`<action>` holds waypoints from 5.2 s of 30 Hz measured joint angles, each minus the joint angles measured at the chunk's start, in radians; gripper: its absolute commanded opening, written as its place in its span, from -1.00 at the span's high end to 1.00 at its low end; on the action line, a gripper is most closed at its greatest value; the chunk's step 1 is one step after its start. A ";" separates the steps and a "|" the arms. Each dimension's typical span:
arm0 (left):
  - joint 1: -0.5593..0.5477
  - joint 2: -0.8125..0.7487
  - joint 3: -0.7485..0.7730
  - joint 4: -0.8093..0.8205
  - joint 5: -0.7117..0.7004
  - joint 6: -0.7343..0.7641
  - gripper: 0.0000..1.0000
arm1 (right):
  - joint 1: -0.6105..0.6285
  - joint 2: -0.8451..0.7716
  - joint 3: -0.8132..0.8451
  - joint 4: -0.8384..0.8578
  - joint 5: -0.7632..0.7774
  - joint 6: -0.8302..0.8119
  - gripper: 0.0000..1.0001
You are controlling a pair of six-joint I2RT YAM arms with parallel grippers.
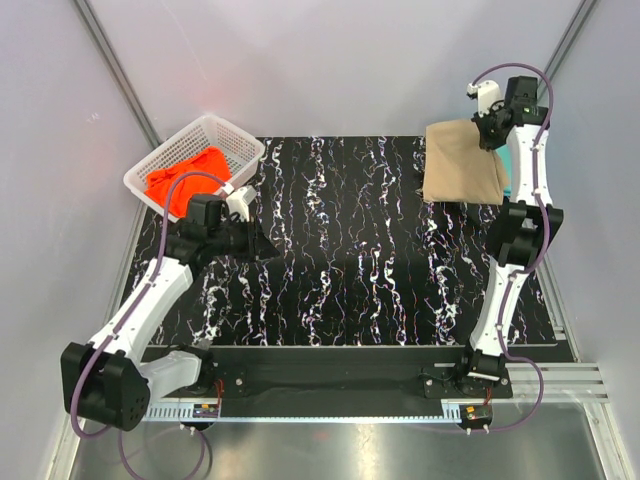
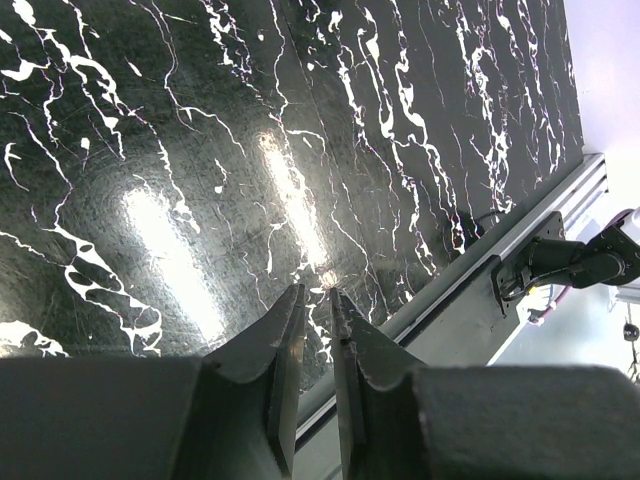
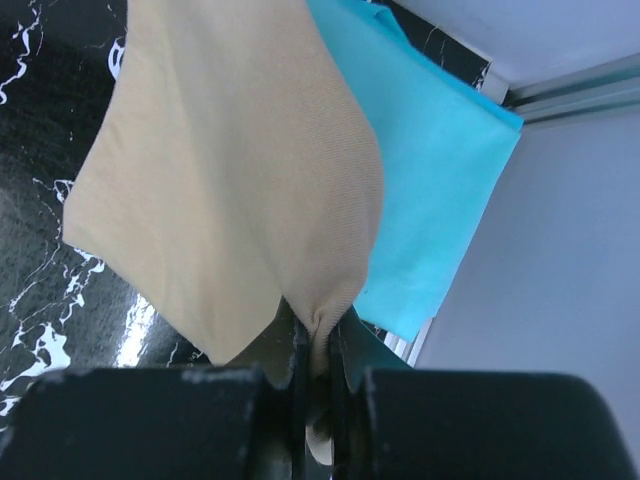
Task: Fold and stack the t-shirts
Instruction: Neatly place the folded tshirt to the corner
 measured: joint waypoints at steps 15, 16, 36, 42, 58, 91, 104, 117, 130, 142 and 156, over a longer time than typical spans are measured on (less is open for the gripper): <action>0.000 -0.006 0.000 -0.005 -0.010 0.007 0.56 | -0.012 -0.109 -0.113 0.026 -0.092 -0.062 1.00; 0.000 -0.007 0.000 -0.005 -0.010 0.008 0.56 | -0.012 -0.130 -0.127 0.027 -0.092 -0.063 1.00; 0.003 -0.035 0.000 -0.003 0.000 0.008 0.56 | -0.019 -0.365 -0.296 0.091 -0.121 -0.051 1.00; 0.011 -0.035 0.000 -0.004 0.000 0.008 0.56 | -0.024 -0.324 -0.288 0.097 -0.146 -0.051 1.00; 0.021 -0.018 0.000 -0.004 0.000 0.015 0.57 | -0.148 0.116 0.070 0.198 -0.229 -0.020 1.00; 0.023 0.094 0.000 -0.005 -0.015 0.015 0.42 | -0.227 0.397 0.100 0.875 -0.307 0.245 -0.99; 0.023 0.021 0.000 -0.005 -0.019 0.015 0.42 | -0.132 0.014 -0.343 0.883 -0.034 0.541 -0.70; 0.023 -0.193 0.037 0.069 -0.051 -0.036 -0.21 | 0.239 -0.771 -0.894 0.533 -0.147 0.935 -0.99; 0.024 -0.367 0.161 -0.038 -0.128 -0.040 -0.97 | 0.246 -1.464 -1.229 0.164 -0.211 1.135 -0.99; 0.025 -0.549 0.095 -0.067 -0.089 -0.082 -0.97 | 0.246 -1.532 -1.250 0.076 -0.168 1.134 -1.00; 0.025 -0.551 0.090 -0.065 -0.071 -0.095 -0.97 | 0.246 -1.564 -1.259 0.039 -0.132 1.131 -1.00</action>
